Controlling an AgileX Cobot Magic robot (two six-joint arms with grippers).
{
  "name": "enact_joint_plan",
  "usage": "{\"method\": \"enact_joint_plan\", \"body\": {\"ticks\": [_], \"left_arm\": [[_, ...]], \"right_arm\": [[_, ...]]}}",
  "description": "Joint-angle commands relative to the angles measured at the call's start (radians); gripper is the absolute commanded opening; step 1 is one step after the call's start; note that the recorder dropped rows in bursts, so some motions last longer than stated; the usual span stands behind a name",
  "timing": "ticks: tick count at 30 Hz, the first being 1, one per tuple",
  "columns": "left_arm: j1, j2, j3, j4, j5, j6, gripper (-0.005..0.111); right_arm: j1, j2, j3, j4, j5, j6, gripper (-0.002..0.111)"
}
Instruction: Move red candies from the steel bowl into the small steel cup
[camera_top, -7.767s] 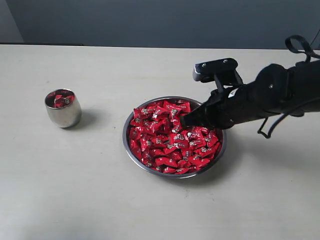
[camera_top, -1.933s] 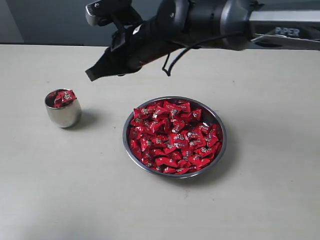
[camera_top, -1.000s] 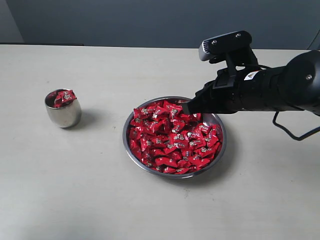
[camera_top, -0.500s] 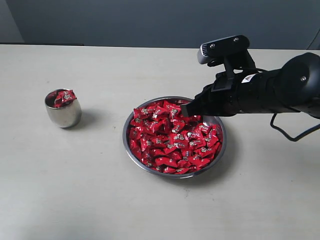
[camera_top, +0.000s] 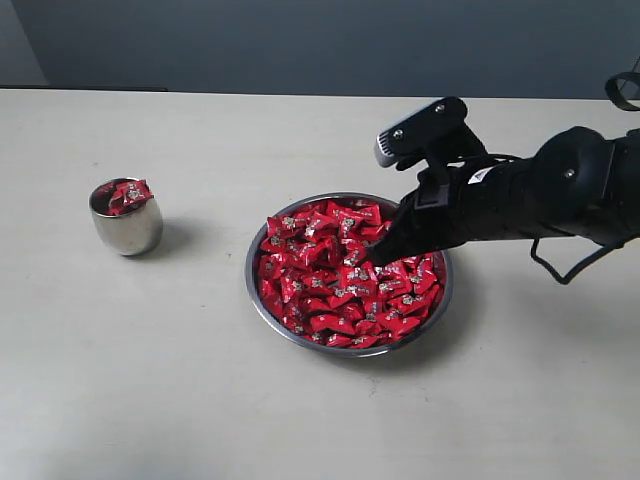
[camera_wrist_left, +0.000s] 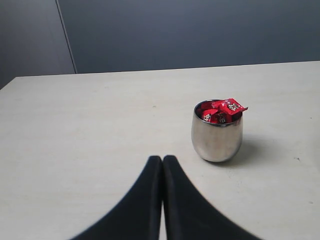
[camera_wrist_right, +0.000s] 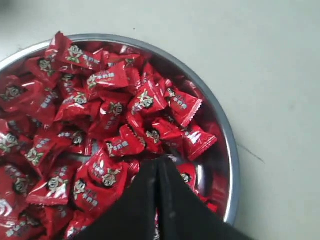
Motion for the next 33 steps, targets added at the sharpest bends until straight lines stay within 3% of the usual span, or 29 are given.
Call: {"method": "enact_joint_plan", "body": {"ticks": [1,9,16,23,33], "left_arm": [[0.001,-0.004,0.004,-0.002,-0.002,-0.001,0.000],[0.001,-0.004,0.004,-0.002,-0.002,-0.001,0.000],[0.001,-0.004,0.004,-0.002,-0.002,-0.001,0.000],[0.001,-0.004,0.004,-0.002,-0.002,-0.001,0.000],[0.001,-0.004,0.004,-0.002,-0.002,-0.003,0.000]], "right_arm": [[-0.004,-0.021,0.003,0.050,0.002,-0.011,-0.001],[-0.004,-0.236,0.070,0.224,-0.032,-0.011,-0.001],[-0.004,-0.600,0.332,0.355,-0.161,-0.008,-0.001],[-0.004,-0.946,0.497,0.294,-0.075,-0.015,-0.001],[-0.004,-0.891,0.471,0.198,-0.048,-0.019,-0.001]]}}
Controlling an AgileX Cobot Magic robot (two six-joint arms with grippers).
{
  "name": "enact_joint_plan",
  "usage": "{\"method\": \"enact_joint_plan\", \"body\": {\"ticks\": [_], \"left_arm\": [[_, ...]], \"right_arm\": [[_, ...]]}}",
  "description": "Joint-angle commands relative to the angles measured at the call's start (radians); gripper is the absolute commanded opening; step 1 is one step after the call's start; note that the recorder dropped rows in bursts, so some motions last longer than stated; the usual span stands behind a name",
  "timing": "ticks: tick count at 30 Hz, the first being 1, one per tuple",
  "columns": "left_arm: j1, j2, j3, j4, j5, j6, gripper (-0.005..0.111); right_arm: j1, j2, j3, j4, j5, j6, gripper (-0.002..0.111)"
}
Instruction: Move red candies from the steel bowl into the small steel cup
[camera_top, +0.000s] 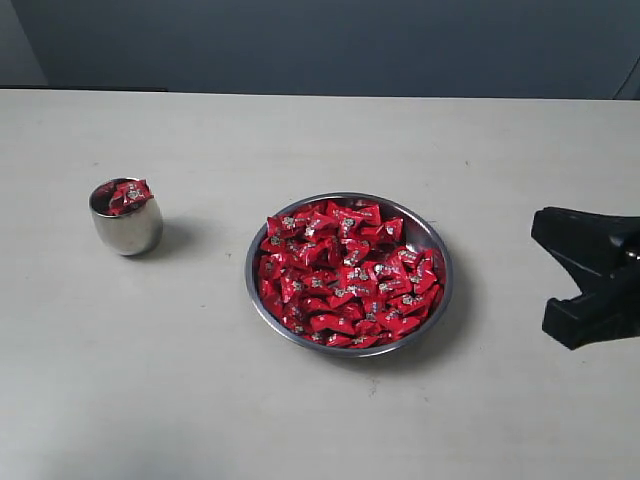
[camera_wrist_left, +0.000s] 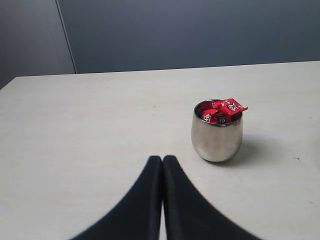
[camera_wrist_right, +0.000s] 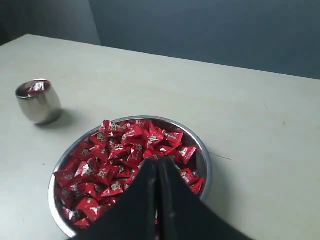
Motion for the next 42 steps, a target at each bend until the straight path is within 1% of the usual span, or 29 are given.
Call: {"method": "enact_joint_plan", "body": {"ticks": [1,4,5,7,11,16,20,23,29,33,37,42], "left_arm": [[0.001,-0.004,0.004,-0.002,-0.002,-0.003,0.000],[0.001,-0.004,0.004,-0.002,-0.002,-0.001,0.000],[0.001,-0.004,0.004,-0.002,-0.002,-0.001,0.000],[0.001,-0.004,0.004,-0.002,-0.002,-0.001,0.000],[0.001,-0.004,0.004,-0.002,-0.002,-0.001,0.000],[0.001,-0.004,0.004,-0.002,-0.002,-0.001,0.000],[0.001,-0.004,0.004,-0.002,-0.002,-0.001,0.000],[0.001,-0.004,0.004,-0.002,-0.002,-0.001,0.000],[0.001,-0.004,0.004,-0.002,-0.002,-0.001,0.000],[0.001,-0.004,0.004,-0.002,-0.002,-0.001,0.000],[0.001,-0.004,0.004,-0.002,-0.002,-0.001,0.000],[0.001,-0.004,0.004,-0.002,-0.002,-0.001,0.000]], "right_arm": [[-0.004,0.075,-0.037,-0.065,-0.017,-0.009,-0.001],[-0.010,0.165,-0.073,-0.080,-0.072,-0.009,-0.001],[-0.022,0.214,-0.084,-0.080,-0.106,-0.009,-0.001],[-0.053,0.282,-0.110,-0.080,-0.117,-0.018,-0.001],[-0.146,0.459,-0.201,-0.087,0.018,-0.074,-0.001],[-0.179,0.634,-0.341,-0.178,0.106,-0.081,-0.001],[-0.236,0.771,-0.471,-0.193,0.241,-0.094,-0.001],[-0.267,0.861,-0.560,-0.189,0.353,-0.164,-0.001],[-0.273,1.009,-0.737,-0.118,0.597,-0.326,-0.001],[-0.273,1.128,-0.852,-0.120,0.749,-0.324,-0.001],[-0.273,1.219,-0.932,-0.122,0.802,-0.310,-0.001],[-0.269,1.231,-0.943,-0.159,0.772,-0.312,-0.001]]}}
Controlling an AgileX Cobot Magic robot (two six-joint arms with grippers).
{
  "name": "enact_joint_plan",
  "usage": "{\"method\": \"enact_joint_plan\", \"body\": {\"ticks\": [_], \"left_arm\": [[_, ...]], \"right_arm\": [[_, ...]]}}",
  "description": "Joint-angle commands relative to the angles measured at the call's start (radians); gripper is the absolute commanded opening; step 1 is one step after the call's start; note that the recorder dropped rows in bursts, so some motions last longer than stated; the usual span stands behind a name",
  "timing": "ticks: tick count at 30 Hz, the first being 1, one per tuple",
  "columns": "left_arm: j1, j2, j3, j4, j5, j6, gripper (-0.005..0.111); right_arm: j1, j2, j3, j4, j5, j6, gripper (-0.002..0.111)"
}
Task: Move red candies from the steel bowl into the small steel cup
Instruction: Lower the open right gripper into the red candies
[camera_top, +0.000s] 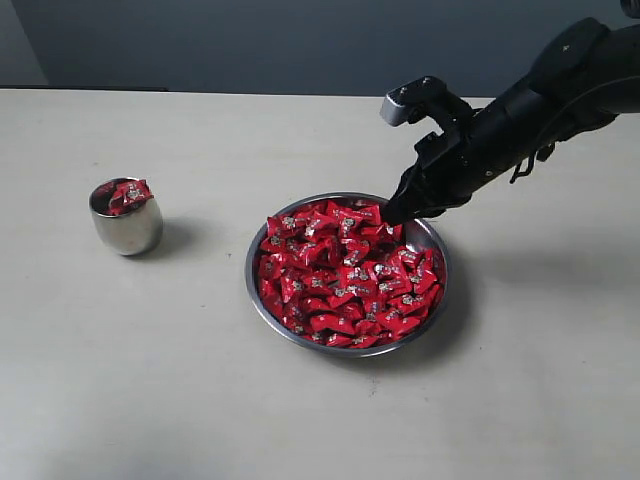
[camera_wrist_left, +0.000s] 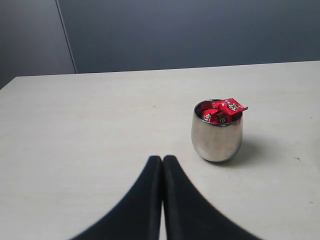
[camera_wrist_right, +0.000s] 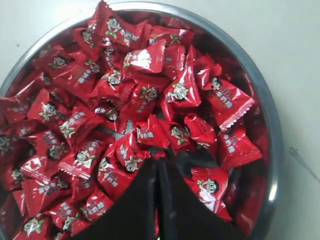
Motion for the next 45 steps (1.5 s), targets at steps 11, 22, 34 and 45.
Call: {"method": "enact_joint_plan", "body": {"ticks": [11,22,34,45], "left_arm": [[0.001,-0.004,0.004,-0.002,-0.002,-0.001,0.000],[0.001,-0.004,0.004,-0.002,-0.002,-0.001,0.000],[0.001,-0.004,0.004,-0.002,-0.002,-0.001,0.000],[0.001,-0.004,0.004,-0.002,-0.002,-0.001,0.000]], "right_arm": [[0.047,0.003,-0.014,-0.069,-0.049,-0.012,0.022],[0.114,0.003,-0.014,-0.135,-0.156,-0.006,0.030],[0.149,0.039,-0.014,-0.330,-0.131,0.124,0.030],[0.166,0.040,-0.014,-0.356,-0.214,0.124,0.030]]}}
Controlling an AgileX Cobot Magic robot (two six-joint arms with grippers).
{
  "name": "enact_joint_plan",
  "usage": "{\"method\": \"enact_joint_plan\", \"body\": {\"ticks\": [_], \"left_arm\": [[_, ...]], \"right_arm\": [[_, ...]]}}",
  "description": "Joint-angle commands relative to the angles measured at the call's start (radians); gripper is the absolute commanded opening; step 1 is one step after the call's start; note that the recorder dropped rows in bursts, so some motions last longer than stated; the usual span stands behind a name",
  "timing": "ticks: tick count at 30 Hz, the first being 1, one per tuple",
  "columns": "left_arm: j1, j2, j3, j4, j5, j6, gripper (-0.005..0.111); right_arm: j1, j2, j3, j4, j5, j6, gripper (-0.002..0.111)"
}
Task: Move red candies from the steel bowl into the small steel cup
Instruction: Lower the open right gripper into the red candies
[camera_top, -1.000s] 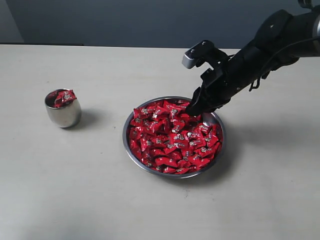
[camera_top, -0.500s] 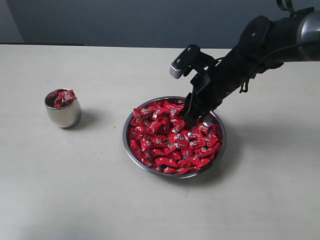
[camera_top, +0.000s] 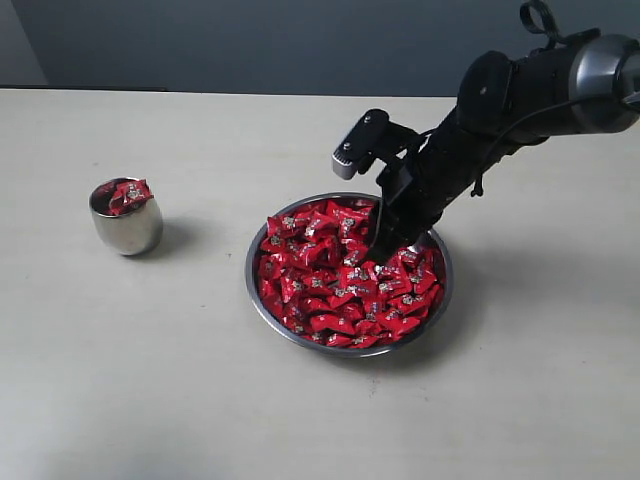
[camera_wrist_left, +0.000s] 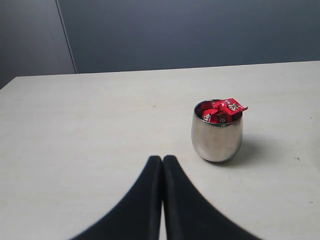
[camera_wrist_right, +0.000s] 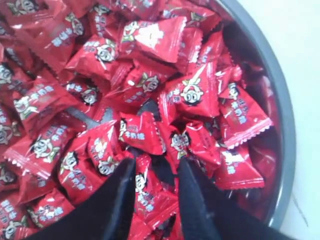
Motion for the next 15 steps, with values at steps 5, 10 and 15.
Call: {"method": "enact_joint_plan", "body": {"ticks": [5,10,15], "left_arm": [[0.001,-0.004,0.004,-0.002,-0.002,-0.001,0.000],[0.001,-0.004,0.004,-0.002,-0.002,-0.001,0.000],[0.001,-0.004,0.004,-0.002,-0.002,-0.001,0.000]], "right_arm": [[0.010,0.017,-0.006,-0.023,-0.059,-0.001,0.030],[0.010,0.053,-0.006,-0.019,-0.068,0.001,0.030],[0.010,0.060,-0.006,-0.017,-0.097,0.001,0.030]]}}
